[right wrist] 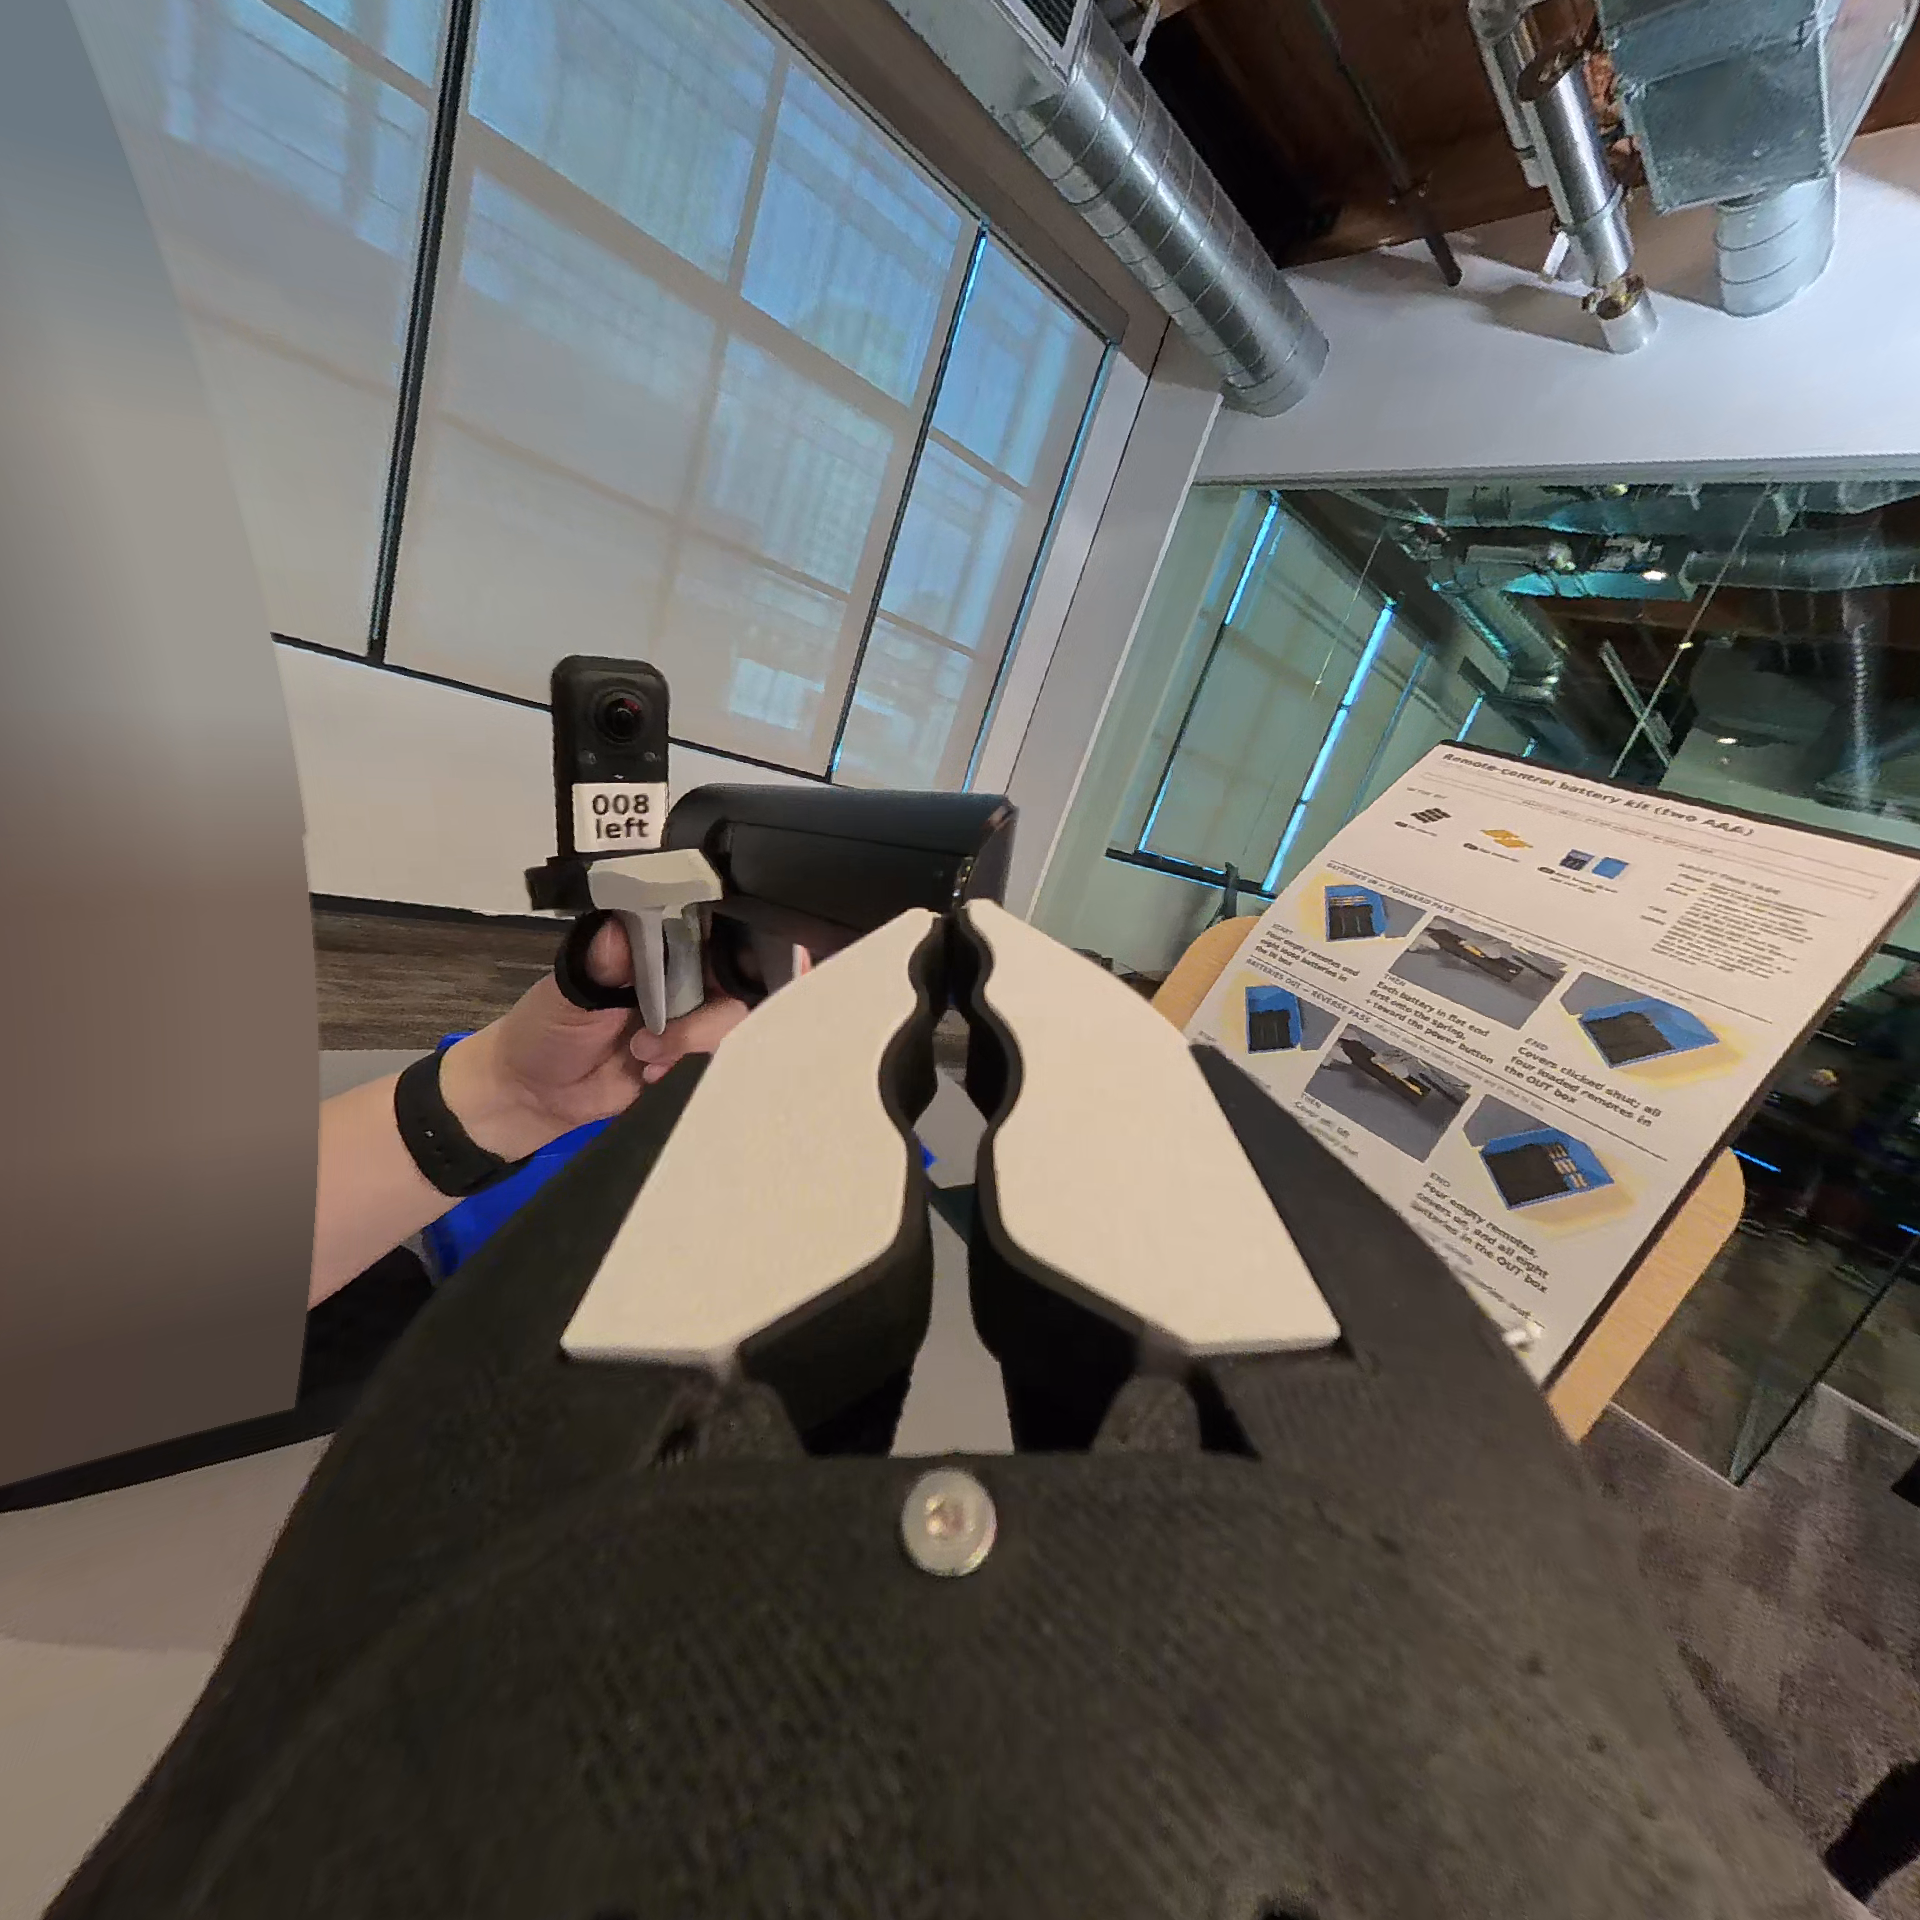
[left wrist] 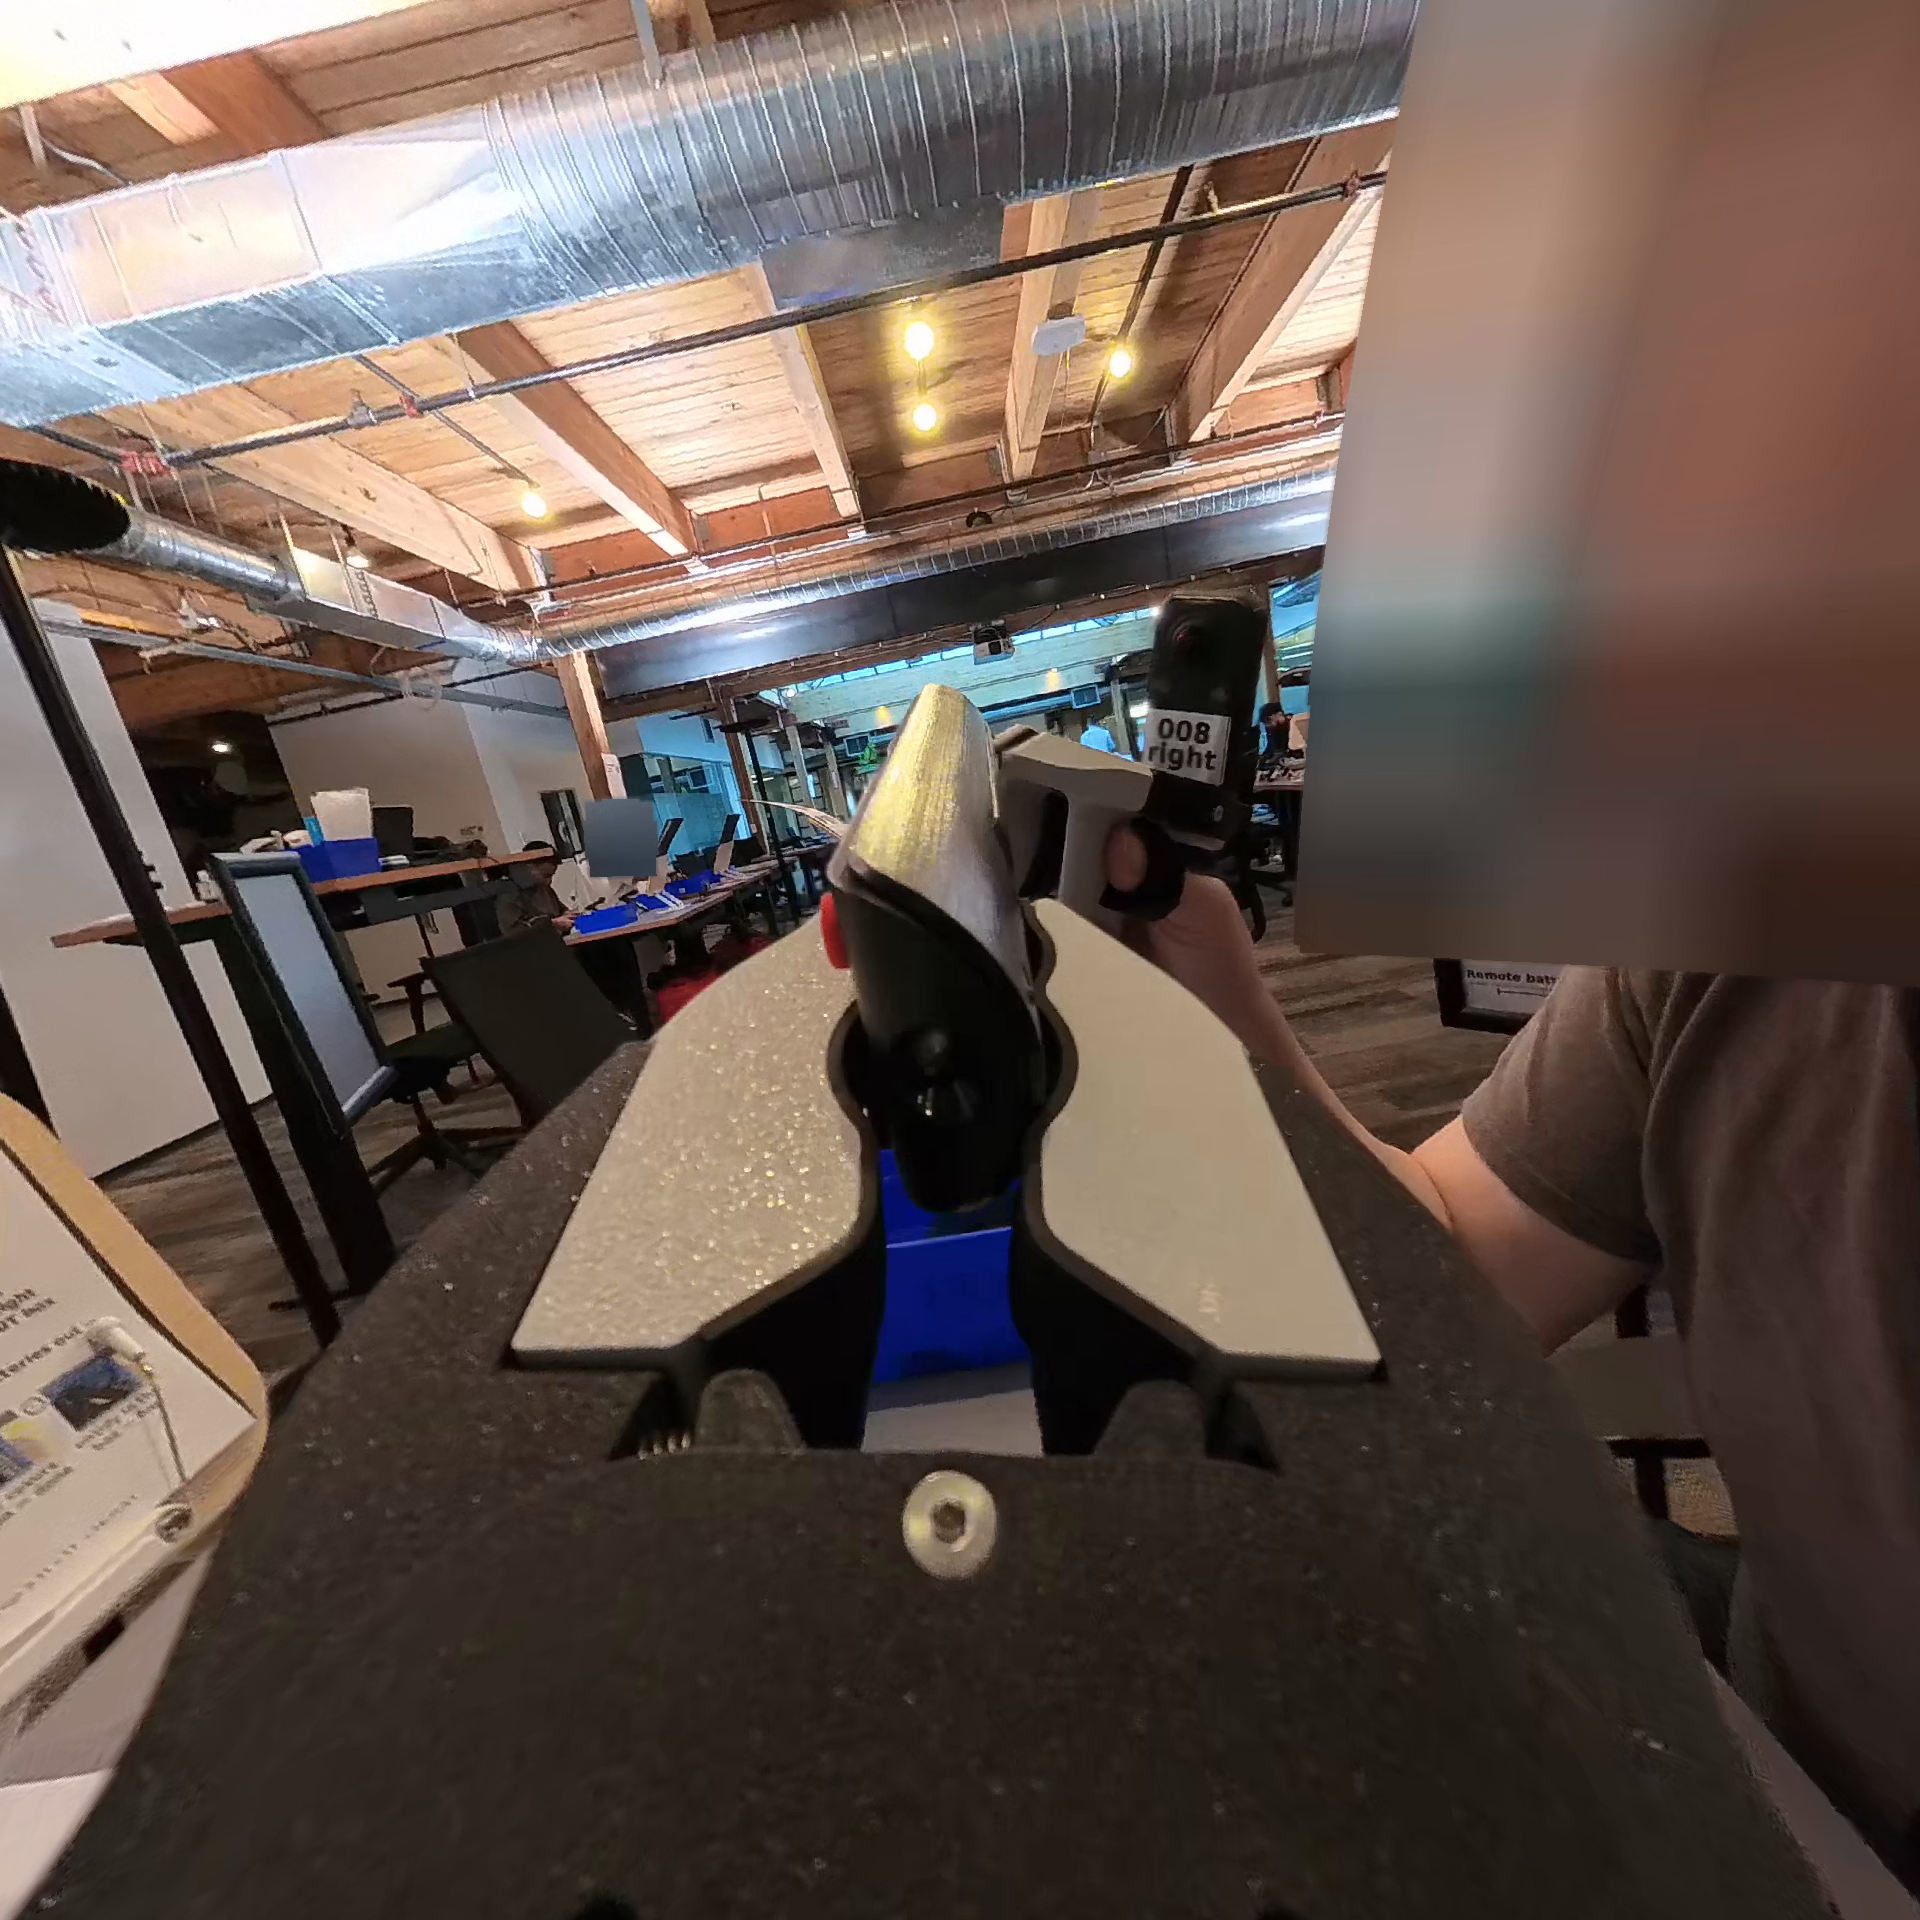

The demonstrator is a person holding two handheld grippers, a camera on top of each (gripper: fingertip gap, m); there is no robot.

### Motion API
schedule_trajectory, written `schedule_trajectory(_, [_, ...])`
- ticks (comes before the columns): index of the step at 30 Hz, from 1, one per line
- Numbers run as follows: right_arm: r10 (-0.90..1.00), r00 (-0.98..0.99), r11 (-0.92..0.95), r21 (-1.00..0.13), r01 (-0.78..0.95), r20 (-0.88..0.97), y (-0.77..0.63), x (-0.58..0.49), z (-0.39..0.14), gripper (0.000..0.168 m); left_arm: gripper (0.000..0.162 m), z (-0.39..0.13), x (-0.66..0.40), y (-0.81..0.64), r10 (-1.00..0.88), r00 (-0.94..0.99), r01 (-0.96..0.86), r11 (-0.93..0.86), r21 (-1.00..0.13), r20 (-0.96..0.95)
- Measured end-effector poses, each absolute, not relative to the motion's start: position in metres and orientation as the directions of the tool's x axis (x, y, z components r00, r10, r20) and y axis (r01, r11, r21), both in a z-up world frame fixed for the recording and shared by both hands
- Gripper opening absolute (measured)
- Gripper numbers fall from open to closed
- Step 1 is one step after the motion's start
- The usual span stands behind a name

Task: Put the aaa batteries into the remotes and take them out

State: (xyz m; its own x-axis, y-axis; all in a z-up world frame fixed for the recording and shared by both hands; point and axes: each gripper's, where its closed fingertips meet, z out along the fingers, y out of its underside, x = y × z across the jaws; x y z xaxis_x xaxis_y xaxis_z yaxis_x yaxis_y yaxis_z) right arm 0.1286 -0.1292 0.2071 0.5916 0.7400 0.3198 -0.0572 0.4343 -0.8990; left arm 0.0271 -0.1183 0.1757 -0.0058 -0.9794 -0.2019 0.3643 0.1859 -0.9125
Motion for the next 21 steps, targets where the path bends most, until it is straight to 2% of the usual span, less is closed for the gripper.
schedule_trajectory(4, [0.741, 0.605, 0.421, -0.904, -0.081, 0.291, -0.123, 0.141, 0.210, 0.001, 0.024, 0.176, 0.024, -0.109, -0.992, -0.019, 0.378, 0.109, -0.920, -0.125])
schedule_trajectory(8, [0.870, 0.477, 0.247, -0.949, -0.196, 0.128, -0.113, 0.140, 0.202, 0.001, 0.024, 0.169, 0.029, -0.095, -0.999, -0.041, 0.341, -0.024, -0.940, 0.011])
schedule_trajectory(9, [0.890, 0.450, 0.196, -0.951, -0.241, 0.070, -0.107, 0.140, 0.201, 0.009, 0.024, 0.166, 0.032, -0.092, -0.998, -0.041, 0.324, -0.057, -0.944, 0.046])
schedule_trajectory(10, [0.902, 0.431, 0.139, -0.954, -0.267, 0.011, -0.100, 0.140, 0.198, 0.029, 0.024, 0.163, 0.036, -0.088, -0.996, -0.034, 0.305, -0.083, -0.949, 0.077])
schedule_trajectory(11, [0.912, 0.409, 0.085, -0.960, -0.266, -0.032, -0.093, 0.138, 0.193, 0.040, 0.024, 0.160, 0.039, -0.085, -0.995, -0.019, 0.293, -0.095, -0.951, 0.093])
schedule_trajectory(14, [0.920, 0.373, -0.029, -0.969, -0.246, -0.122, -0.076, 0.130, 0.175, 0.057, 0.024, 0.154, 0.046, -0.084, -0.993, -0.035, 0.277, -0.118, -0.954, 0.113])
schedule_trajectory(17, [0.918, 0.365, -0.072, -0.969, -0.236, -0.157, -0.068, 0.125, 0.166, 0.055, 0.024, 0.148, 0.051, -0.081, -0.995, -0.005, 0.238, -0.095, -0.967, 0.097])
schedule_trajectory(19, [0.921, 0.362, -0.074, -0.976, -0.205, -0.146, -0.068, 0.122, 0.161, 0.038, 0.024, 0.144, 0.054, -0.080, -0.997, 0.026, 0.211, -0.068, -0.975, 0.075])
schedule_trajectory(21, [0.926, 0.355, -0.058, -0.976, -0.210, -0.131, -0.070, 0.123, 0.163, 0.032, 0.023, 0.146, 0.054, -0.082, -0.998, 0.022, 0.217, -0.054, -0.975, 0.060])
